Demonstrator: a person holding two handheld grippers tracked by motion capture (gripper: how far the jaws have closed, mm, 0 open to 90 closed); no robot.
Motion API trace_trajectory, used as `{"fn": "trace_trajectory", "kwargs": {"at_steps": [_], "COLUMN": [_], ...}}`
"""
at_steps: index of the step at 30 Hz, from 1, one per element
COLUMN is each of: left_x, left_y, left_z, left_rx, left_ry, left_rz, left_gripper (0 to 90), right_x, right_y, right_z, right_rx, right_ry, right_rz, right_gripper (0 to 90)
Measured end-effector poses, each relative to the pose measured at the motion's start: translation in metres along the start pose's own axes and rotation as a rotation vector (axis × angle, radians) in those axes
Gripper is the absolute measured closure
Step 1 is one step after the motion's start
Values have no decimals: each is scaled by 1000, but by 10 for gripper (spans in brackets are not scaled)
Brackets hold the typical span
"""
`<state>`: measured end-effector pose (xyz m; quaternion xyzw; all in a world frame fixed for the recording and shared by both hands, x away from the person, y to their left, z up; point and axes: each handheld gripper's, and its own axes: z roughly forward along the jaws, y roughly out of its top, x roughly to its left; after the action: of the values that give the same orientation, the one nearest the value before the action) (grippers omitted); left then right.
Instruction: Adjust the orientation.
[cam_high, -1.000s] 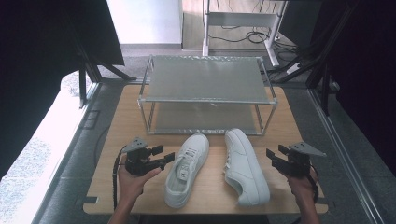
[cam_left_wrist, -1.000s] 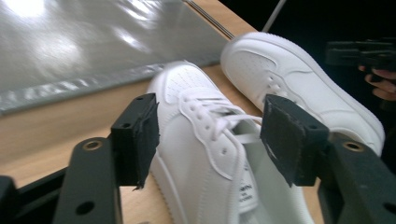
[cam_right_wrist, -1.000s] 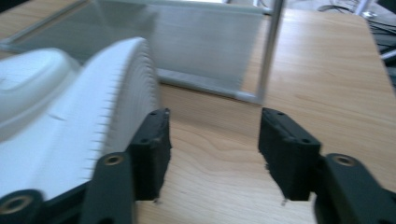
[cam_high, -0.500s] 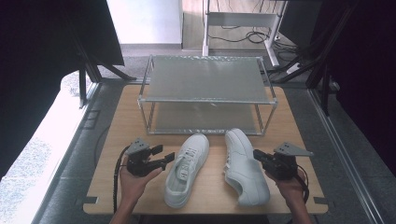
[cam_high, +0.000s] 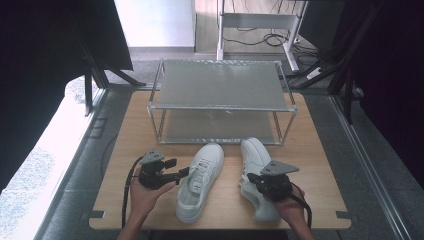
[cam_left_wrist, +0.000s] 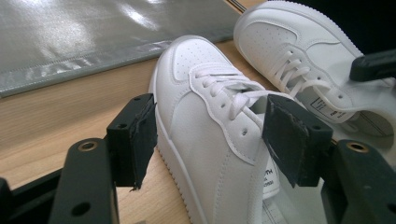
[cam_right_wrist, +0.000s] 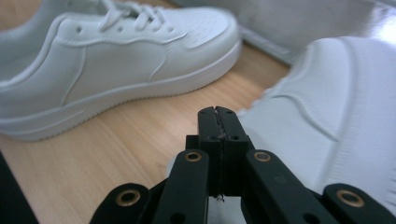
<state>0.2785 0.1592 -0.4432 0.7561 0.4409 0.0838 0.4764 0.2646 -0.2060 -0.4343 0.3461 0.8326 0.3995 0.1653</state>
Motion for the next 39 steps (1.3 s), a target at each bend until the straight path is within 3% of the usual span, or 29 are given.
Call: {"fn": "trace_trajectory", "kwargs": {"at_steps": [5, 12, 15, 23, 29, 35, 39], "left_x": [1, 2, 3, 4, 4, 5, 5], "left_y": [0, 0, 0, 0, 0, -1, 0], "left_z": [-1, -2, -3, -3, -2, -1, -2], "left_rx": [12, 11, 6, 10, 18, 23, 25], "left_ry": [-6, -4, -4, -4, -7, -8, -11], "left_rz": [-9, -16, -19, -24, -28, -29, -35], "left_gripper": [347, 348, 348, 350, 349, 350, 351], "right_x": [11, 5, 0, -20, -26, -26, -28], "right_y": [-1, -3, -4, -7, -9, -8, -7], "right_z": [11, 7, 2, -13, -17, -16, -20], "right_rx": [61, 59, 54, 20, 16, 35, 39], "right_ry": [-4, -15, -52, -54, -66, -76, -107], "right_rz": [-62, -42, -35, 40, 49, 29, 29], "right_gripper": [897, 899, 898, 899, 900, 900, 900]}}
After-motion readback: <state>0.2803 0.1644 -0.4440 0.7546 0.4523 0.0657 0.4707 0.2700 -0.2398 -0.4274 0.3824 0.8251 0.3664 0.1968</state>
